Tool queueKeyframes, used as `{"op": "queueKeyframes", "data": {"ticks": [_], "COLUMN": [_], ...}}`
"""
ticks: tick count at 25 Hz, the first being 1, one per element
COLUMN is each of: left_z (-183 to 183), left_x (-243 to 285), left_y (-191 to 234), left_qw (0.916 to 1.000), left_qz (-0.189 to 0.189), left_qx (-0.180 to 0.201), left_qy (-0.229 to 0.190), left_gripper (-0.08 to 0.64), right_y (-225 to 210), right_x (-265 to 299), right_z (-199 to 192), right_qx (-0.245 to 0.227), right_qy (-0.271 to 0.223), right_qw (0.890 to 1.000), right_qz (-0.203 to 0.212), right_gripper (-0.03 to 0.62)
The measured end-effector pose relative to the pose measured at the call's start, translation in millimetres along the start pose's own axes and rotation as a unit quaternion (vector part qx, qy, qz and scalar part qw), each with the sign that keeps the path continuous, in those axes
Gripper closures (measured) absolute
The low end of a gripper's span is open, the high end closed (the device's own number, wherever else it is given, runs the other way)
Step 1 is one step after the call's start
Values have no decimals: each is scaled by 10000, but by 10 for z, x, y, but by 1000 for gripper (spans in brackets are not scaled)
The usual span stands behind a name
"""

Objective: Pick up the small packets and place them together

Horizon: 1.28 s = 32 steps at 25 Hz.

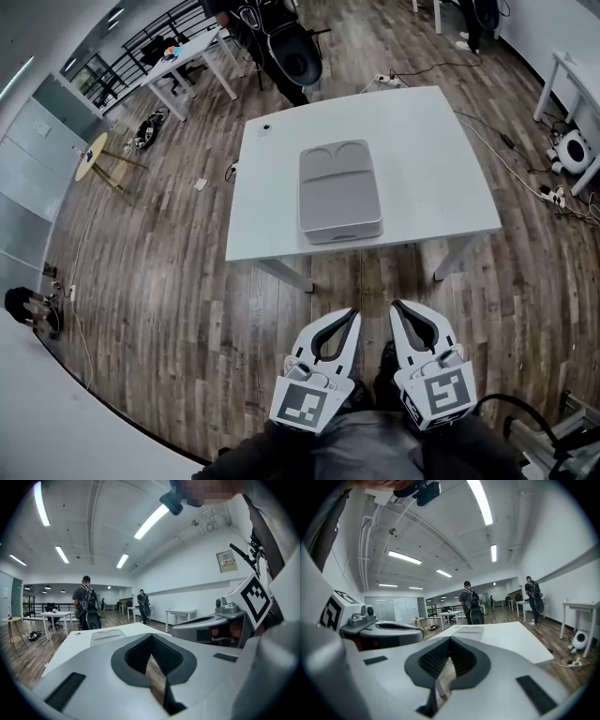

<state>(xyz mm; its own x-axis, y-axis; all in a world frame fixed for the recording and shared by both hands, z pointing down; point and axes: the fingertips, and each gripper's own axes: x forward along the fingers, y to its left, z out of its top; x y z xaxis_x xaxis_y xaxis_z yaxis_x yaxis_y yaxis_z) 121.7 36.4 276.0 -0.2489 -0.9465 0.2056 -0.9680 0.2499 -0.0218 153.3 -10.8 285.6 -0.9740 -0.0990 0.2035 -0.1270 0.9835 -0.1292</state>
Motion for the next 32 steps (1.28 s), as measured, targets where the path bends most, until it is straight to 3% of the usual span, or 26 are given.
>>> {"op": "queueKeyframes", "data": {"ticks": [11,19,32], "left_z": [108,53,-120], "left_x": [517,554,615], "left_y": [158,522,1301], "left_qw": [9998,9991,9991], "left_qz": [142,396,301], "left_qx": [59,-84,-291], "left_qy": [89,109,89], "left_gripper": [563,563,563], "right_y": [-433,-372,-68], "right_x": [346,682,1437], "right_z": [83,88,29], "right_qx": [70,9,-70], "right_qy": [57,175,490], "right_qw": [9998,9992,9981], "right_qz": [175,369,363], "right_gripper": [592,592,592]}}
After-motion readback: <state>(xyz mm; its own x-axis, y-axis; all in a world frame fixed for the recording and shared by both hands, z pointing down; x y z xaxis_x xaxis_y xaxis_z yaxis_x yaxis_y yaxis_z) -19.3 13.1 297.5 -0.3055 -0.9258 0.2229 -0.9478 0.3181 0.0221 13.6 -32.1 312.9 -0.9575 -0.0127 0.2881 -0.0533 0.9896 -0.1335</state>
